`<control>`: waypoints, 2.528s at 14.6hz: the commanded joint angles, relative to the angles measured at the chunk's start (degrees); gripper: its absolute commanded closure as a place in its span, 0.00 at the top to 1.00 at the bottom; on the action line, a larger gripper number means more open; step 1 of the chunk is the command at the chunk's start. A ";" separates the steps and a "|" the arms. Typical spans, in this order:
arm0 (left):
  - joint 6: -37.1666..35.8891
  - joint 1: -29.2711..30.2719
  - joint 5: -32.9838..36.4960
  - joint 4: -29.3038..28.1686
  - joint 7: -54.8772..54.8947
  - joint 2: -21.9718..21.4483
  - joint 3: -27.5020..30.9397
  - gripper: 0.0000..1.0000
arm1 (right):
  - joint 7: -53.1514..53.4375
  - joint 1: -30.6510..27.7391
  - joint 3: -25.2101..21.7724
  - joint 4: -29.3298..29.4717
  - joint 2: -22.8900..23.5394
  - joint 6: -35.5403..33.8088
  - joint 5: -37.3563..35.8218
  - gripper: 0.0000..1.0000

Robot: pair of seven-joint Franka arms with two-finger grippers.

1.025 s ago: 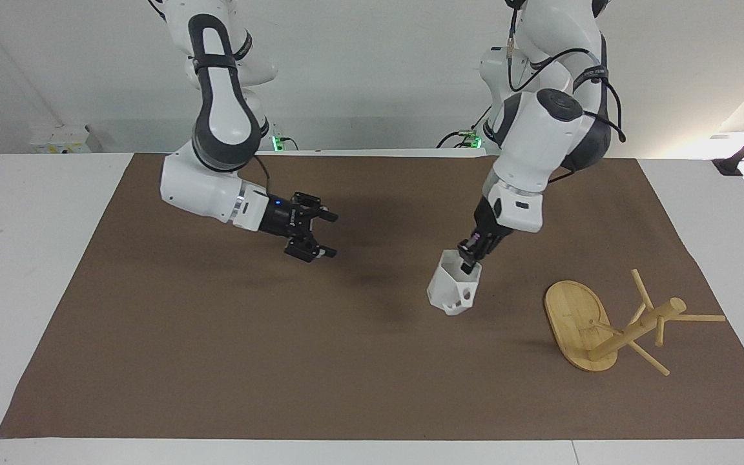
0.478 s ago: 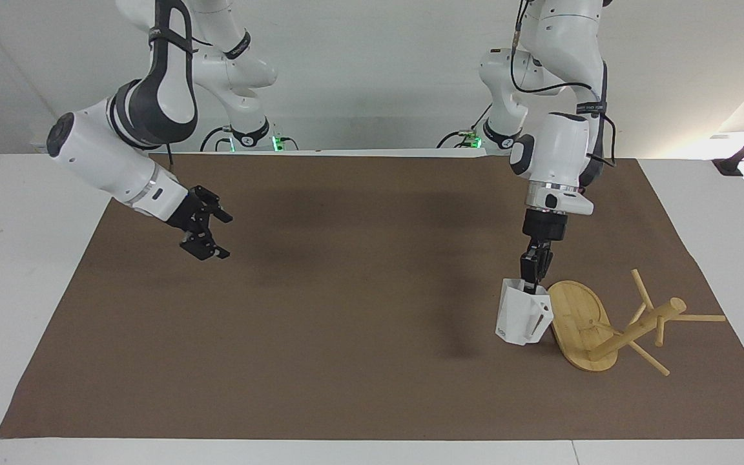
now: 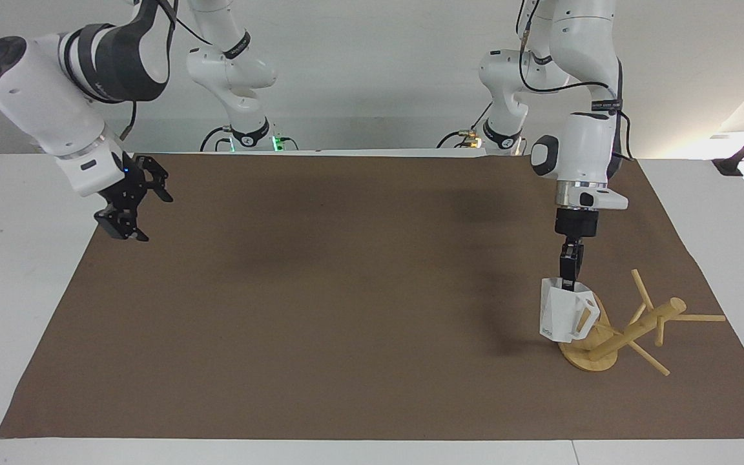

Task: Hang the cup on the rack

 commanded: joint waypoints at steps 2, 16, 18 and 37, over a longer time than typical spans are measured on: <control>0.30 1.87 0.95 0.69 0.56 1.05 -0.67 0.00 | 21.23 -0.22 0.77 9.02 0.74 -10.47 -4.06 1.00; -28.92 8.62 0.86 4.90 10.74 -5.95 0.21 1.00 | 68.12 5.58 -1.95 8.61 -3.74 -21.92 -5.64 1.00; -40.34 9.60 0.86 9.10 14.87 -7.90 0.20 1.00 | 68.03 5.67 -1.95 8.52 -3.21 -21.84 -5.73 1.00; -102.09 9.96 12.29 40.50 51.44 -5.88 -0.67 1.00 | 67.51 5.58 -1.78 8.08 -3.21 -21.49 -4.85 1.00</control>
